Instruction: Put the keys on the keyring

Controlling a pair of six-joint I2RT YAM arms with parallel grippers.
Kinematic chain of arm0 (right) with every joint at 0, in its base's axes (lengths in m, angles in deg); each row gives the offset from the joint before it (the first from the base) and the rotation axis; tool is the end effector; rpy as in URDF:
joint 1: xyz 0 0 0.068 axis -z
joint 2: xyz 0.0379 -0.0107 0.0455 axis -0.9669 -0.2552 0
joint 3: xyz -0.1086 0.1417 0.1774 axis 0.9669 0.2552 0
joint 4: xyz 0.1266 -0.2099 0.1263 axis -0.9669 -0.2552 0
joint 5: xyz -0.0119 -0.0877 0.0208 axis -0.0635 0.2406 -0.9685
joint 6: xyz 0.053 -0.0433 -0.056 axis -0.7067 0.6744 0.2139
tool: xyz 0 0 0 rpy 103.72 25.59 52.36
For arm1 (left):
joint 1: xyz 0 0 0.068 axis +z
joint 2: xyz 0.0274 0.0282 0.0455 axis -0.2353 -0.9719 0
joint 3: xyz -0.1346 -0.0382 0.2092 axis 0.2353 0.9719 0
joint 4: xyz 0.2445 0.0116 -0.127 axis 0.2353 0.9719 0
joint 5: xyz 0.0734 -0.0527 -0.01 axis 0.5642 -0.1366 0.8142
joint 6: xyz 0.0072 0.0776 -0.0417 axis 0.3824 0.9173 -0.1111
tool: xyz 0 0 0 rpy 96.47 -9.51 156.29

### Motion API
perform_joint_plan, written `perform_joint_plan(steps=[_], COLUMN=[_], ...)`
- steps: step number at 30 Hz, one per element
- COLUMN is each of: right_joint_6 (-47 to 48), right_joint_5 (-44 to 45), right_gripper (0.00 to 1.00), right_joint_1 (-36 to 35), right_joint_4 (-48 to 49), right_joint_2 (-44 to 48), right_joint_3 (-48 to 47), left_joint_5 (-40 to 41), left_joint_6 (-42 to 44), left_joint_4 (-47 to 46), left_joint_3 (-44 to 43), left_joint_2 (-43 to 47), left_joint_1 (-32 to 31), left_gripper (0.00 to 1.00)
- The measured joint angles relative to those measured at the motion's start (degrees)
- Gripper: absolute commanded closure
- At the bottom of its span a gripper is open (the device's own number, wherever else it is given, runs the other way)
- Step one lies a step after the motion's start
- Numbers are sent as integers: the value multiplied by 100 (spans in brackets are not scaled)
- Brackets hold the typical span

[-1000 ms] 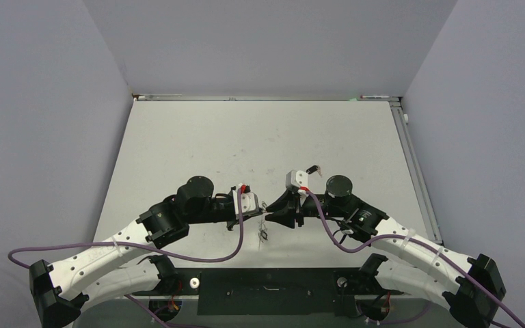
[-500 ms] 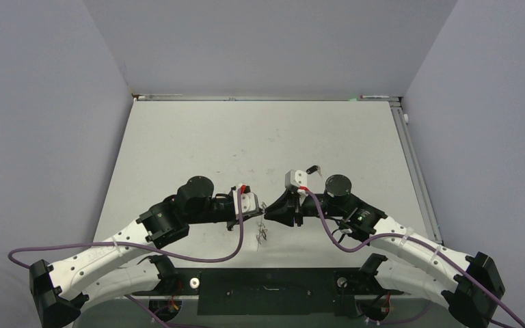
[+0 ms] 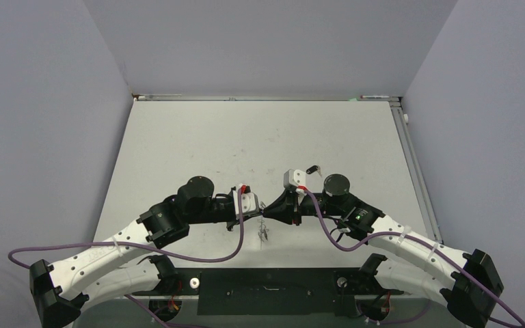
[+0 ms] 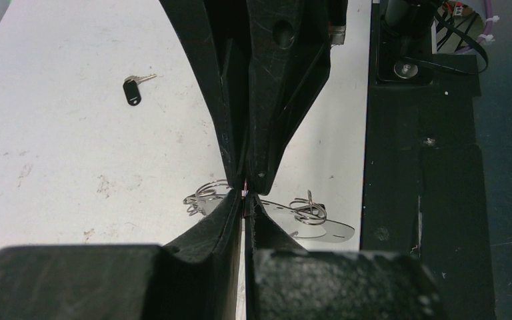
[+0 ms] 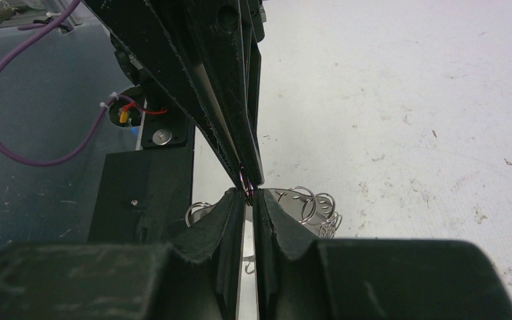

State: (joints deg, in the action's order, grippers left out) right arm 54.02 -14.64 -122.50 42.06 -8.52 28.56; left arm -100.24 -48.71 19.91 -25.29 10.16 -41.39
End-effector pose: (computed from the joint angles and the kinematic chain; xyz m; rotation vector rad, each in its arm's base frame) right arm 0.1452 0.2398 0.2511 -1.2540 1.3912 1.2972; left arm 0.1295 -0.2347 0.2805 1.3485 1.4492 -0.8080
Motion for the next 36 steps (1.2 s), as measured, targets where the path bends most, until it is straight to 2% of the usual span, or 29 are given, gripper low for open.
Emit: perform_joint_plan(steps=[3,6,9,10,12,14,18,28,31,36], right_joint_6=[4,7,15,17,59,160,413,1862,2413,3383], right_joint_5=[0,0,-13,-4,57,188,566,2072,2664,3893], right_gripper=[95,95,95,95,95,95,95,95,95,95], right_joint_1=[-2,-9,-85,-122,-203,-308,-546,-1598,-2031,-3051], right_joint_4=[0,-4,-57,-63,-109,-122,-142,339,446,619], right_joint_2=[-2,-2,7,20,81,160,444,1637,1735,1711], right_joint_3=[0,0,0,0,2,2,9,675,765,918], left_joint_5=[0,15,175,190,219,96,-251,-1296,-1569,-1987], left_joint_6=[-2,-4,-11,9,-101,-216,-363,-474,-470,-470], left_joint_4=[2,0,11,4,-133,-538,-1215,-1552,-1578,-1650], left_joint_3=[0,0,0,0,52,245,546,590,643,680], left_joint_2=[0,0,55,101,328,737,1397,1340,1370,1307], left_joint_1=[0,2,44,70,162,275,566,824,837,852], left_gripper=[100,71,35,29,25,25,32,49,57,62])
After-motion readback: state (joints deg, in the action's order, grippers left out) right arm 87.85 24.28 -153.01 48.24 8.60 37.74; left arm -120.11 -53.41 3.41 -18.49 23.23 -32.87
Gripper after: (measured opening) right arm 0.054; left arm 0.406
